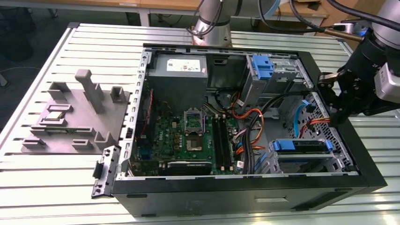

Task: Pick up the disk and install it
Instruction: 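Insert the first disk wire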

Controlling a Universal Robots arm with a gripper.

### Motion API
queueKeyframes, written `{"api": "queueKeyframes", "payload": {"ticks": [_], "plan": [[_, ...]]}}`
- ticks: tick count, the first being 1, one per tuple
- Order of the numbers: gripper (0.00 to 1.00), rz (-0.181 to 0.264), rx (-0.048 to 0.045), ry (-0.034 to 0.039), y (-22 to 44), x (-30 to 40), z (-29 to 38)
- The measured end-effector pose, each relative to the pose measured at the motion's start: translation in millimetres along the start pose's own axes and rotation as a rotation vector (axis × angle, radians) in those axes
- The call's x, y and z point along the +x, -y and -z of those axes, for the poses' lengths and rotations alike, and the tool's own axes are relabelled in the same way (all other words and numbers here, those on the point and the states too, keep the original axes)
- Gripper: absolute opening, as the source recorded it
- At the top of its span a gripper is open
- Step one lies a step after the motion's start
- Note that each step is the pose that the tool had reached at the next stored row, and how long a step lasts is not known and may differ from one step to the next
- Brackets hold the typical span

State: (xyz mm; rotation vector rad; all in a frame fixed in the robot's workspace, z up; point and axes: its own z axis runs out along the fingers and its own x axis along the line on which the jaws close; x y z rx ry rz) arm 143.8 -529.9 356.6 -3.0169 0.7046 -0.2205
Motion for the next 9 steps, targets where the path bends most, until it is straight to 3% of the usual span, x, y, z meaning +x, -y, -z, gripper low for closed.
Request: {"api": "queueKeyframes", "payload": {"ticks": [9], "plan": [[0.17,-0.154,-0.0206,-0.0107,-0.1,-0.2,-0.5]]}}
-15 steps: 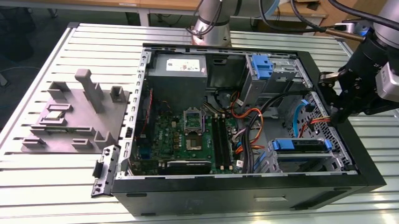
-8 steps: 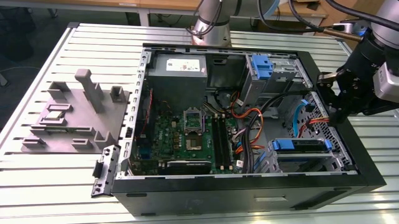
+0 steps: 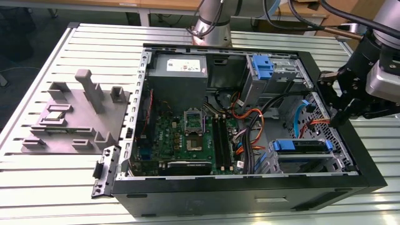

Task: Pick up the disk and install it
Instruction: 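Insert the first disk wire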

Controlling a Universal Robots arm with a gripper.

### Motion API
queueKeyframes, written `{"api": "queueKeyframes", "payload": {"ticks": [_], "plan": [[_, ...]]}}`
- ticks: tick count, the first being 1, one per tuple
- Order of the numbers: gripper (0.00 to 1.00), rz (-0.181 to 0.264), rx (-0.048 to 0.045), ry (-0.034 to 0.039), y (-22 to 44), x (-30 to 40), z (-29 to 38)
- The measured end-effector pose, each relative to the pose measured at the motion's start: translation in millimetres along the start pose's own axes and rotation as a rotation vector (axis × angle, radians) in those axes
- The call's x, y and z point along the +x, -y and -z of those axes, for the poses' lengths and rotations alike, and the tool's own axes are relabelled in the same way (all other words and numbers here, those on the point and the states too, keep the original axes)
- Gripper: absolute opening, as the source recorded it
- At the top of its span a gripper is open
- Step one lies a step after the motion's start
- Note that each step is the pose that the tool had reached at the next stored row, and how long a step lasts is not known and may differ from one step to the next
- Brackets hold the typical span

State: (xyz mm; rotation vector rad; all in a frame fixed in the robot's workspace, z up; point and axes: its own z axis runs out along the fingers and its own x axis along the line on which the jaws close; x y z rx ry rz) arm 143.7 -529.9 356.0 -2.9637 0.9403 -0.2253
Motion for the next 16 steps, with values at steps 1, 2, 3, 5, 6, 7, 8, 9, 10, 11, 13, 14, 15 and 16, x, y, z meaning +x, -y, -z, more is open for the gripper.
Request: {"api": "queueKeyframes", "payload": {"ticks": [1,2,3,5,6,7,8,9,10,11,13,14,15,16], "plan": [[0.17,-0.018,-0.0024,-0.0012,0.0,0.0,0.0],[0.17,-0.031,-0.0042,-0.0023,-0.2,-0.4,0.1],[0.17,-0.037,-0.0051,-0.0028,-1.0,-1.7,0.3],[0.17,-0.038,-0.0050,-0.0027,-3.6,-5.3,0.8],[0.17,-0.039,-0.0051,-0.0028,-5.0,-7.3,1.2],[0.17,-0.039,-0.0052,-0.0029,-6.0,-8.6,1.4],[0.17,-0.041,-0.0053,-0.0030,-6.4,-9.2,1.4],[0.17,-0.050,-0.0062,-0.0035,-6.3,-9.3,1.4],[0.17,-0.063,-0.0083,-0.0046,-6.1,-9.4,1.4],[0.17,-0.079,-0.0103,-0.0056,-6.1,-9.5,1.2],[0.17,-0.112,-0.0148,-0.0080,-6.1,-9.6,1.1],[0.17,-0.130,-0.0174,-0.0093,-6.0,-9.6,1.0],[0.17,-0.148,-0.0198,-0.0105,-6.0,-9.6,0.9],[0.17,-0.164,-0.0219,-0.0116,-6.0,-9.7,0.8]]}}
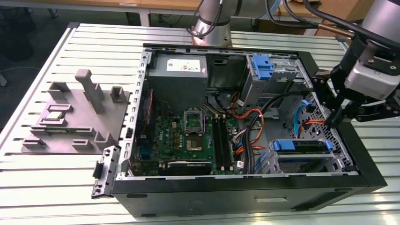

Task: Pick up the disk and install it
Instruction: 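Insert the first disk wire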

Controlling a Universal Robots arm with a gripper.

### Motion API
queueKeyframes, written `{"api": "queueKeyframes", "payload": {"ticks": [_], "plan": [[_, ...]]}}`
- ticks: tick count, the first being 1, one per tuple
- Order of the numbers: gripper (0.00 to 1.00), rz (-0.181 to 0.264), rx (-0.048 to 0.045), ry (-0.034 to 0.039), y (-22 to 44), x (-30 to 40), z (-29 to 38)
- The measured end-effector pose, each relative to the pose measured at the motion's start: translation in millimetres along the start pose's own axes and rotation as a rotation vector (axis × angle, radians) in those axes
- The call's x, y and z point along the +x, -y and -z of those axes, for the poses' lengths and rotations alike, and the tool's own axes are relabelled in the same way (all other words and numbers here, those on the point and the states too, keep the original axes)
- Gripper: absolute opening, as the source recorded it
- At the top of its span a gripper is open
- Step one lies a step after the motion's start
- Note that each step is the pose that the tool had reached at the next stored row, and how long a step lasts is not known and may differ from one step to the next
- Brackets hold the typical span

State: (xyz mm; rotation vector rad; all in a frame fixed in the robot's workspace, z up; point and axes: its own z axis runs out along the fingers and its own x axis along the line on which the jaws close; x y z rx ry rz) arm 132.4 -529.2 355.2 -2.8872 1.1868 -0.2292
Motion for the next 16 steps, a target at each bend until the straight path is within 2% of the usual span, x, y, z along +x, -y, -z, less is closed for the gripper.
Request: {"api": "queueKeyframes", "payload": {"ticks": [3,16], "plan": [[0.17,-0.027,-0.0036,-0.0019,-0.2,-0.3,0.0],[0.17,-0.029,-0.0040,-0.0020,-3.5,-3.7,0.7]]}}
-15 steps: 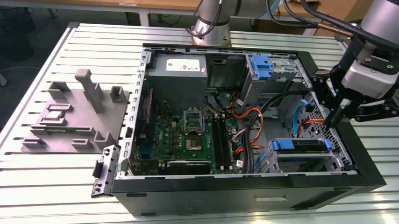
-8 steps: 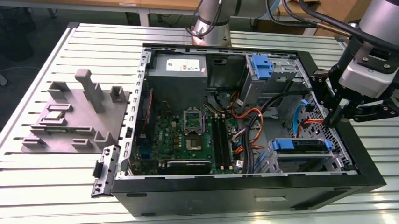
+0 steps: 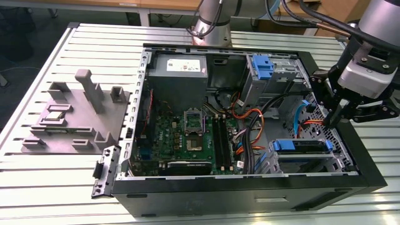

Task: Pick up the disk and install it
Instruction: 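Insert the first disk wire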

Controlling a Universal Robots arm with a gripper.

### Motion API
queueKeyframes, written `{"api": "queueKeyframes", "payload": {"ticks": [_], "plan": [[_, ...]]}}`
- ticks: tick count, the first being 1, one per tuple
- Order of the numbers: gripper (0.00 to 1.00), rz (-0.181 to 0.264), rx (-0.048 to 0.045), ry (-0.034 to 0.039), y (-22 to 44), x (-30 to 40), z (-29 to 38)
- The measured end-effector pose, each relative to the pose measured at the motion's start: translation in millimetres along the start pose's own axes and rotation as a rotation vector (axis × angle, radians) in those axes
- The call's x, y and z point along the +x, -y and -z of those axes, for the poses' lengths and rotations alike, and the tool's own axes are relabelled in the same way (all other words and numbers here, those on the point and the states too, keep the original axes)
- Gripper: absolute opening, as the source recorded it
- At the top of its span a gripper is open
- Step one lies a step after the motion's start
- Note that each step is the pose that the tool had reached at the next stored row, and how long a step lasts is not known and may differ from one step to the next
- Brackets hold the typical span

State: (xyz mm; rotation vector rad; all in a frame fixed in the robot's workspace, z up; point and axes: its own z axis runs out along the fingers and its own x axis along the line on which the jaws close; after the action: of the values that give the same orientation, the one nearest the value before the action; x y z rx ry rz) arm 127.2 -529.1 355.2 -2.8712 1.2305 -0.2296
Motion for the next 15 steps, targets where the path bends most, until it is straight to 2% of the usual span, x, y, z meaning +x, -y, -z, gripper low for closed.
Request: {"api": "queueKeyframes", "payload": {"ticks": [6,12,15], "plan": [[0.17,-0.014,-0.0018,-0.0009,-0.7,-0.7,0.1],[0.17,-0.107,-0.0143,-0.0074,-0.8,-0.8,-0.1],[0.17,-0.113,-0.0152,-0.0078,-0.8,-0.8,0.0]]}}
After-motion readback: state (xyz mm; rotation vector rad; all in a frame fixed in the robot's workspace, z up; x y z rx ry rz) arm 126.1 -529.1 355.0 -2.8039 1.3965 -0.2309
